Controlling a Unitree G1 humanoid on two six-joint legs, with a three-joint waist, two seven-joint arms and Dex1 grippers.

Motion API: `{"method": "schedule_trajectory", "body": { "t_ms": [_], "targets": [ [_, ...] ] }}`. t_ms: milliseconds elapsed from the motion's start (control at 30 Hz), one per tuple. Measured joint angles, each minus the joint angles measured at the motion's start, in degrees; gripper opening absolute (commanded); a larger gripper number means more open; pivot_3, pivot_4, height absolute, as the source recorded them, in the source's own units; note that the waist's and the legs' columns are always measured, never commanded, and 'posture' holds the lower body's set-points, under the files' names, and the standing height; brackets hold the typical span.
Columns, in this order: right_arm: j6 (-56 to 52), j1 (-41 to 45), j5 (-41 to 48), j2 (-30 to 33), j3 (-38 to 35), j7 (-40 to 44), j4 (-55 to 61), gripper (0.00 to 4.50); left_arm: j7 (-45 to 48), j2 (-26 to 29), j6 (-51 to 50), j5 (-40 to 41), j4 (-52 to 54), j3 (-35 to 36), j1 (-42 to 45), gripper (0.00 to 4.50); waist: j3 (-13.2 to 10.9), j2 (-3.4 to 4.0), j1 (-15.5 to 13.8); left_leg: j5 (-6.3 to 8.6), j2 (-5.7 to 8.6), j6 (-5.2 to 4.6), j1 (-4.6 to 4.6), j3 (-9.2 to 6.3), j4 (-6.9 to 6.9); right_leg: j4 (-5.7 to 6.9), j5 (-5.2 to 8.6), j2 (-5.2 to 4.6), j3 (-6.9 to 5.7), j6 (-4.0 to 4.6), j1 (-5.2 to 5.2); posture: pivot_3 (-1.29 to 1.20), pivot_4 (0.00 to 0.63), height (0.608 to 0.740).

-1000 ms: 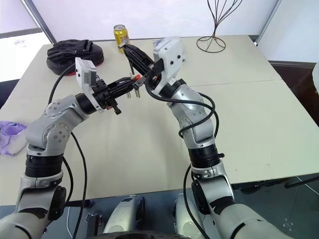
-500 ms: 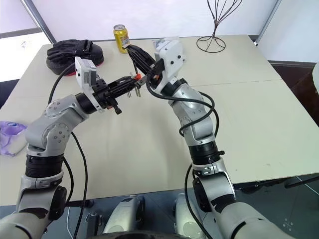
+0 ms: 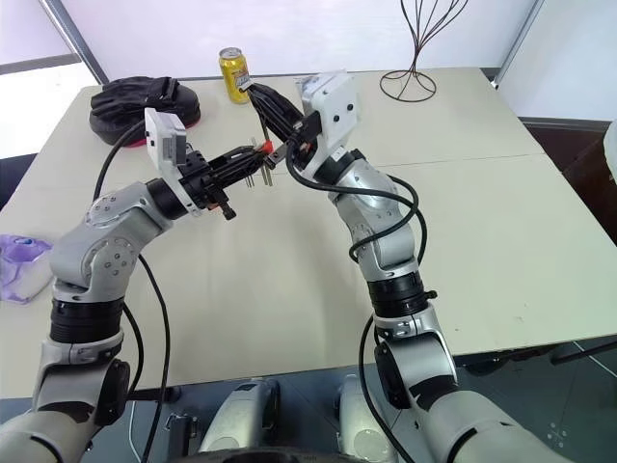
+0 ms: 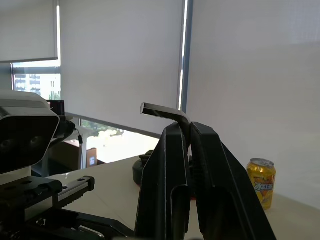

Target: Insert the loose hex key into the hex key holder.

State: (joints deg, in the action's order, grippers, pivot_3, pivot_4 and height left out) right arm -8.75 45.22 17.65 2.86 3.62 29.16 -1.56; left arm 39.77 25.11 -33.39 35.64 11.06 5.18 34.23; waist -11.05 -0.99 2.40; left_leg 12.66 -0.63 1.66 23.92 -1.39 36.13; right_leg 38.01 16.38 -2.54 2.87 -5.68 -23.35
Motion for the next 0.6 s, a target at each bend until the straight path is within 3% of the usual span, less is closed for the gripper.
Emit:
{"method": "schedule_trajectory", "body": {
  "t_ms": [600],
  "targets": [
    [0.0,0.0,-0.01,0.13,0.34,0.19,0.14,0.06,-0.24,-0.27,-0.26,0.02,-0.07,0.07,0.2,0.0,0.0,0.0,0.0,0.0,0.0,0.0,0.0,0.0,0.0,0.0,0.0,0.0,0.0,0.0,0.0,0.0,0.15,0.74]
  ]
}}
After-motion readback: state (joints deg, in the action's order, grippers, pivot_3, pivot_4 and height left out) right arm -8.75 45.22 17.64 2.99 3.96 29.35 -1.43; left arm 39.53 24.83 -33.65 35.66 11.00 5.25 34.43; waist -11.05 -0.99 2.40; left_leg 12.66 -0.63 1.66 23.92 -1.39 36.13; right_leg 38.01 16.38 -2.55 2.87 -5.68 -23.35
